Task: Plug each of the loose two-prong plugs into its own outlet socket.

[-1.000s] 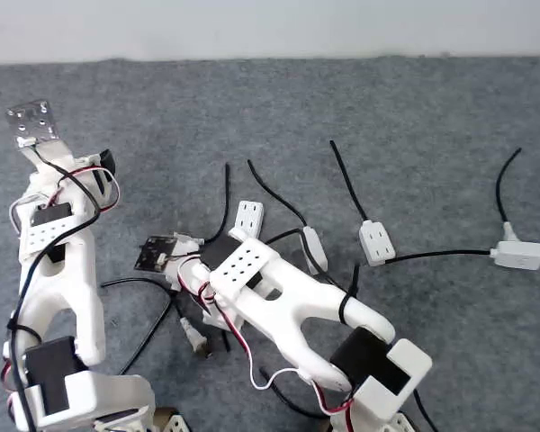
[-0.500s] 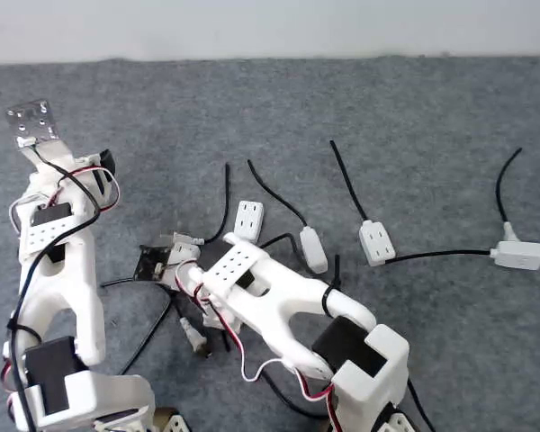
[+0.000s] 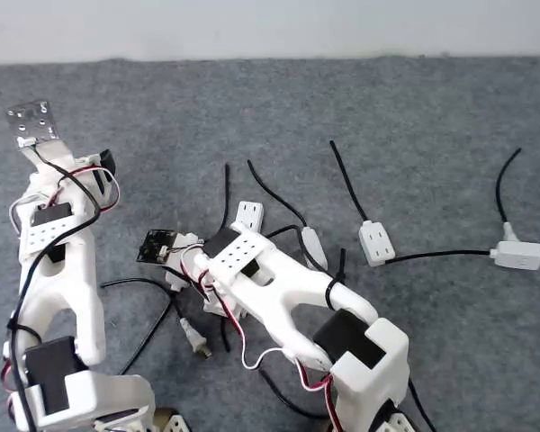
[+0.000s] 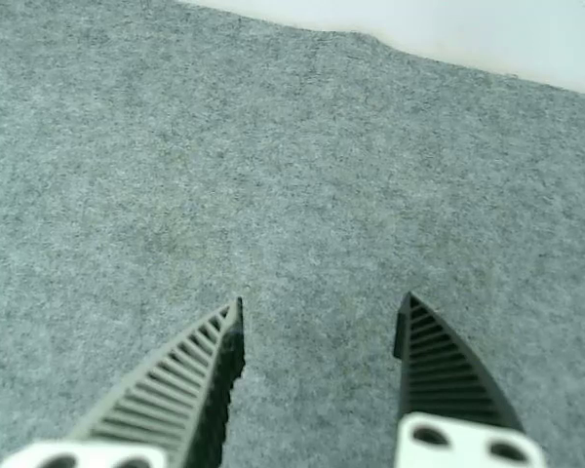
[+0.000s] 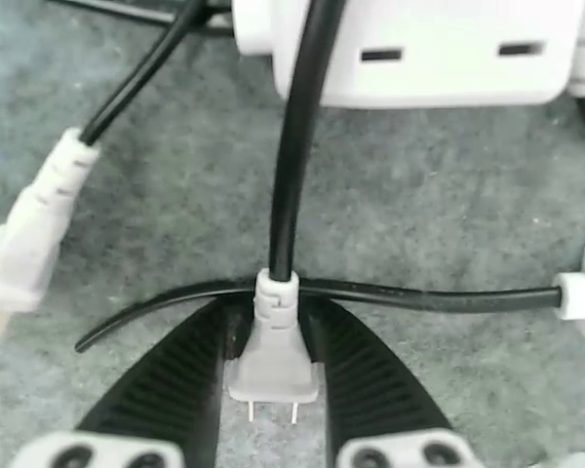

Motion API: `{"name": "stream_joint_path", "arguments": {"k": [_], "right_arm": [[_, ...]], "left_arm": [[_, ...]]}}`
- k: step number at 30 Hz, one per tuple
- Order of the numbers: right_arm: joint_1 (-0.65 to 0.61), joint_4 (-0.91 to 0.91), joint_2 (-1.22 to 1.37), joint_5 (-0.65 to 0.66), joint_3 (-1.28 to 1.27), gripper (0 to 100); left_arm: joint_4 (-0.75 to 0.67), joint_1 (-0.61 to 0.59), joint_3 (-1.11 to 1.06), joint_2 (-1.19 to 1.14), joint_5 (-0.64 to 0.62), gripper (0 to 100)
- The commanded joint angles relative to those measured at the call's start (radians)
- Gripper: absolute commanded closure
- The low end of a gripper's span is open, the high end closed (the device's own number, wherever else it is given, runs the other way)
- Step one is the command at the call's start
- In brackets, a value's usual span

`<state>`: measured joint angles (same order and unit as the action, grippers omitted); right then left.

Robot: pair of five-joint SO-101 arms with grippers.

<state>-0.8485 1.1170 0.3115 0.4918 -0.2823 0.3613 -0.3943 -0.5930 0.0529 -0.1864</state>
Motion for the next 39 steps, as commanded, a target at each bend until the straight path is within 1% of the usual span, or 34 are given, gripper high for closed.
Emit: {"name": "stream_joint_path", "arguments": {"k": [1,4,7,9,11,15,19,26,32,35,39], "right_arm": [[0.002,-0.005,0.007,-0.012,-0.002,99.0],[0.004,0.015,-0.018,-0.017,0.018,99.0],[0.002,0.151,-0.107,-0.012,0.083,99.0],[0.007,0.271,-0.206,-0.009,0.163,99.0],[0.033,0.352,-0.317,-0.009,0.253,99.0],[0.082,0.415,-0.489,-0.009,0.413,99.0],[0.139,0.409,-0.587,-0.015,0.473,99.0],[0.213,0.289,-0.716,-0.008,0.499,99.0],[0.205,0.189,-0.8,0.051,0.499,99.0],[0.194,0.151,-0.825,0.054,0.499,99.0],[0.13,0.136,-0.849,0.055,0.499,99.0]], "left_arm": [[-0.028,0.002,0.016,0.011,0.0,75],[-0.032,-0.009,0.015,0.009,0.012,75],[-0.054,-0.023,0.016,0.026,0.018,75],[-0.003,-0.037,0.047,0.086,0.02,75],[0.066,-0.049,0.064,0.175,0.02,75],[0.157,-0.055,0.039,0.396,0.026,75],[0.267,-0.041,-0.012,0.655,0.054,75],[0.384,0.103,-0.17,1.12,0.192,75],[0.474,0.265,-0.282,1.441,0.262,75],[0.503,0.321,-0.312,1.545,0.281,75],[0.5,0.368,-0.366,1.645,0.281,75]]}}
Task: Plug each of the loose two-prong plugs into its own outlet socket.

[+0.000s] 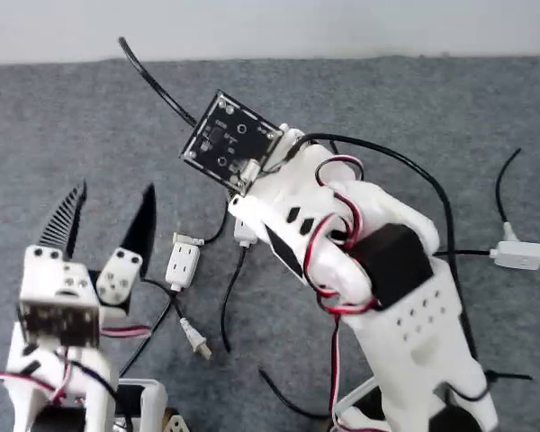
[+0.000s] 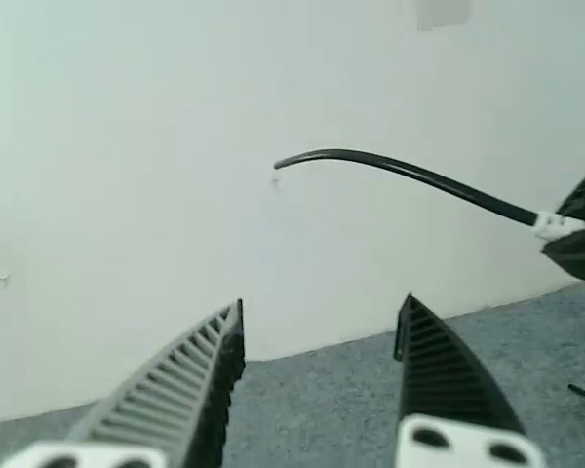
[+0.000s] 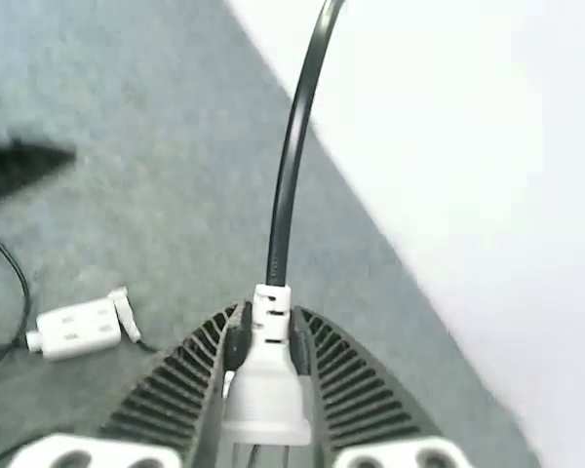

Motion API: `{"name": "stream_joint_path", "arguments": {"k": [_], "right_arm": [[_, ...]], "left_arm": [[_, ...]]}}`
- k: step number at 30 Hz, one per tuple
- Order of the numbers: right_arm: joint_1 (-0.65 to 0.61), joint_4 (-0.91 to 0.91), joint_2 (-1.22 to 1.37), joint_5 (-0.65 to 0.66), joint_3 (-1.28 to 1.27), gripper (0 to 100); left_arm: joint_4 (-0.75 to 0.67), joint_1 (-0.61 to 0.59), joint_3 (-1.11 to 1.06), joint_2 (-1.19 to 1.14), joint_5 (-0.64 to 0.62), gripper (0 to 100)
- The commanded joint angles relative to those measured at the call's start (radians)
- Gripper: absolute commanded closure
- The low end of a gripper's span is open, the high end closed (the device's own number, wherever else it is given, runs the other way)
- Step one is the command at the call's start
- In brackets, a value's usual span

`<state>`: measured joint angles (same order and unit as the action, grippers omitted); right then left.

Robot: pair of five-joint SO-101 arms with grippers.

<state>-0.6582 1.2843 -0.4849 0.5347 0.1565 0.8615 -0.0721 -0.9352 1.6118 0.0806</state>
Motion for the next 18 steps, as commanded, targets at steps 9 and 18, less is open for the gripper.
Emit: {"name": "stream_joint_path", "arguments": {"k": [9,18], "right_arm": [[-0.278,-0.035,-0.107,0.014,0.104,99.0],[-0.283,-0.031,-0.105,0.008,0.193,99.0]], "left_arm": [[-0.003,0.236,-0.102,0.209,0.014,75],[0.003,0.35,-0.104,0.209,0.008,75]]}}
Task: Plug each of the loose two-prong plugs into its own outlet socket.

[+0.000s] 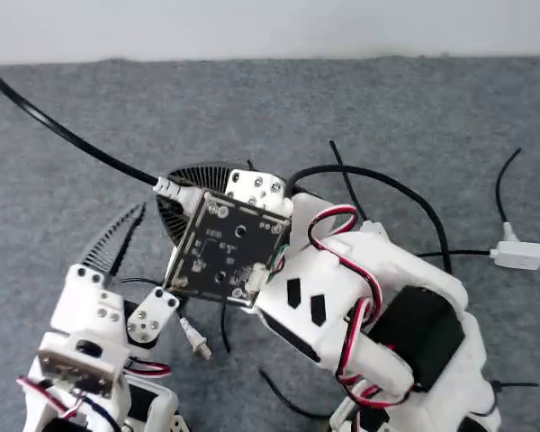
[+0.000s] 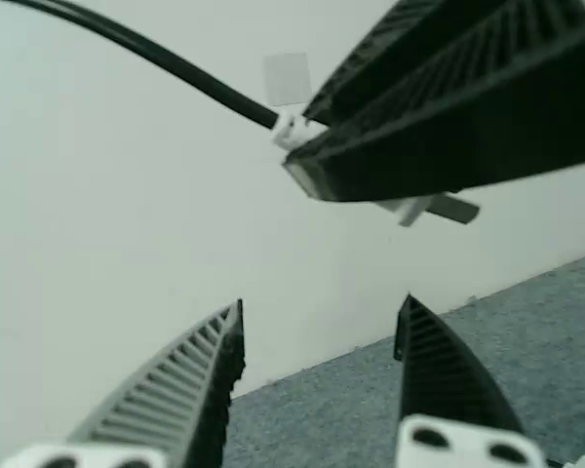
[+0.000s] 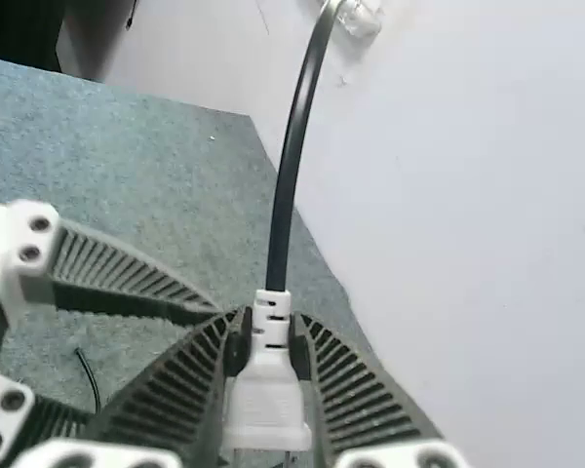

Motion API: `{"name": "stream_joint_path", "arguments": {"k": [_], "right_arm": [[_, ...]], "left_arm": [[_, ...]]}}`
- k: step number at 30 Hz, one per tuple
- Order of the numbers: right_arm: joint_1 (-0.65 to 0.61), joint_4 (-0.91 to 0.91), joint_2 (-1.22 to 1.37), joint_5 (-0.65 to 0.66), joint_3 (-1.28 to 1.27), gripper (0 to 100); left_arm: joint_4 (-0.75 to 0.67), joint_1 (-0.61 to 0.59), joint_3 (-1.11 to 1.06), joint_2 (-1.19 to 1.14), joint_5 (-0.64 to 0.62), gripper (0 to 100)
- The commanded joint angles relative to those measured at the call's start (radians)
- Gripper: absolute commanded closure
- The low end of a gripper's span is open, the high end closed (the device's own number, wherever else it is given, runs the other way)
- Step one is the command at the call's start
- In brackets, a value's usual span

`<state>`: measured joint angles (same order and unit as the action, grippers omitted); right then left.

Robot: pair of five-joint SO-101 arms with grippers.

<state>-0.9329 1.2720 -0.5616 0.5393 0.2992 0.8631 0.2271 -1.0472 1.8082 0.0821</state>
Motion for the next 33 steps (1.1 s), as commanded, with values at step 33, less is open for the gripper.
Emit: {"name": "stream_joint_path", "arguments": {"k": [33], "right_arm": [[-0.099,0.176,-0.042,-0.063,0.052,99.0]], "left_arm": [[0.032,0.203,0.101,0.011,0.005,75]]}}
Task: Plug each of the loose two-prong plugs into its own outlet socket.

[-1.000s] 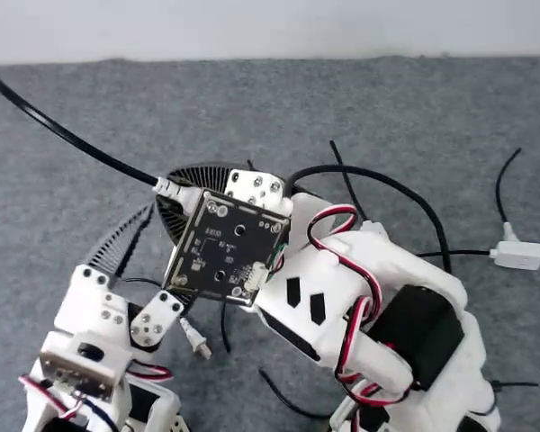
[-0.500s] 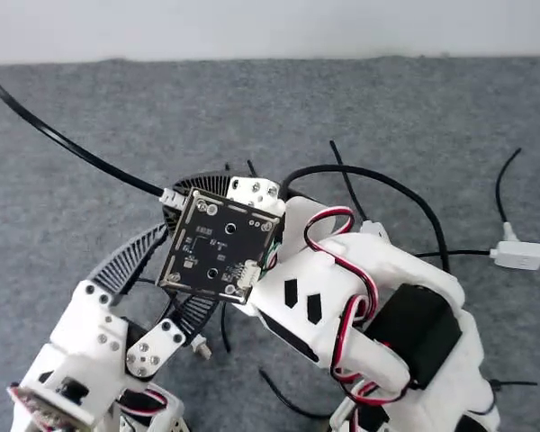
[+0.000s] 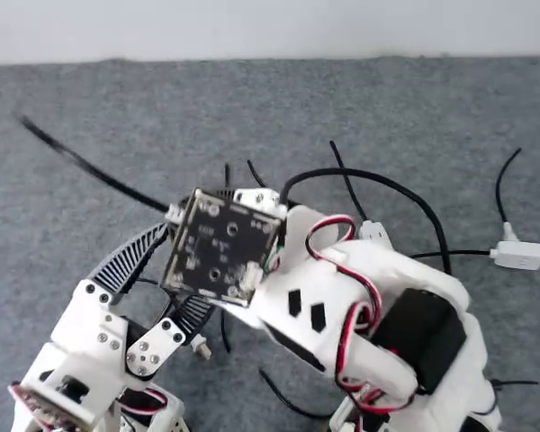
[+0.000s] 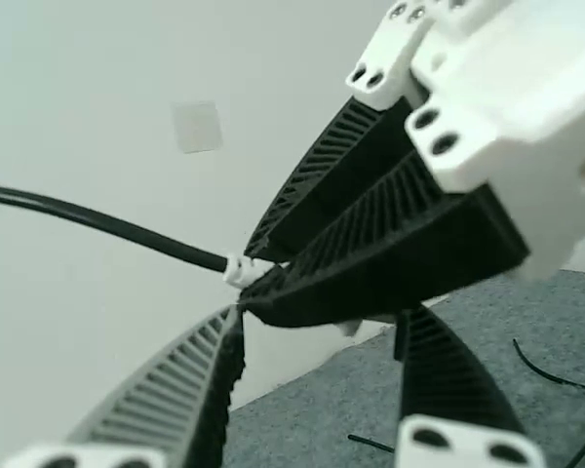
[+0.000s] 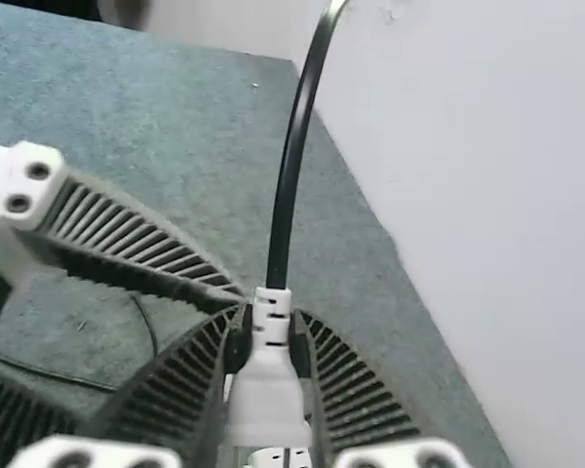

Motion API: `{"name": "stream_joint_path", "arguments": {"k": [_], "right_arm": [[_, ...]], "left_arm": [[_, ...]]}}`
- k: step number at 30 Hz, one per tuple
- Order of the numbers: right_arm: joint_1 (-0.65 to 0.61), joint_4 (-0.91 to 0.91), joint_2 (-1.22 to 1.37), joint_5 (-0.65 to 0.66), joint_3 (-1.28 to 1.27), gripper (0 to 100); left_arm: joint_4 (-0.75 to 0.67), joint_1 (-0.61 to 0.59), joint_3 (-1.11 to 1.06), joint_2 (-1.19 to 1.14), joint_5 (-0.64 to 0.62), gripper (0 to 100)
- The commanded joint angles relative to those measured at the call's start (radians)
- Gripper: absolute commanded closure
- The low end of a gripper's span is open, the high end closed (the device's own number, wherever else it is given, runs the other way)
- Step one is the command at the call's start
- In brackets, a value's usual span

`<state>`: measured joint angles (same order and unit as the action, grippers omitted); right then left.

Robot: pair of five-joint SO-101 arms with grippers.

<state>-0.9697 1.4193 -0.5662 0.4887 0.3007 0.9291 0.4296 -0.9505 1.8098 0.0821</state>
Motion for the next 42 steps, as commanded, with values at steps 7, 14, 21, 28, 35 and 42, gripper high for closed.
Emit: {"name": "stream_joint_path", "arguments": {"k": [7,14,21,28,35,42], "right_arm": [[-0.073,0.045,-0.059,-0.009,0.049,99.0],[-0.073,0.139,-0.062,-0.006,0.051,99.0],[-0.071,0.219,-0.085,-0.006,0.052,99.0],[-0.007,0.223,-0.166,-0.006,0.021,99.1],[0.036,0.217,-0.174,-0.008,-0.132,99.1],[0.038,0.211,-0.174,-0.014,-0.161,99.1]], "left_arm": [[-0.035,-0.003,-0.027,0.009,0.005,75],[-0.034,-0.005,-0.073,0.011,0.008,75],[-0.028,-0.078,-0.077,0.011,0.006,75],[-0.028,-0.176,-0.079,0.011,0.005,75],[-0.026,-0.176,-0.088,0.011,0.005,75],[-0.028,-0.176,-0.11,0.011,0.005,75]]}}
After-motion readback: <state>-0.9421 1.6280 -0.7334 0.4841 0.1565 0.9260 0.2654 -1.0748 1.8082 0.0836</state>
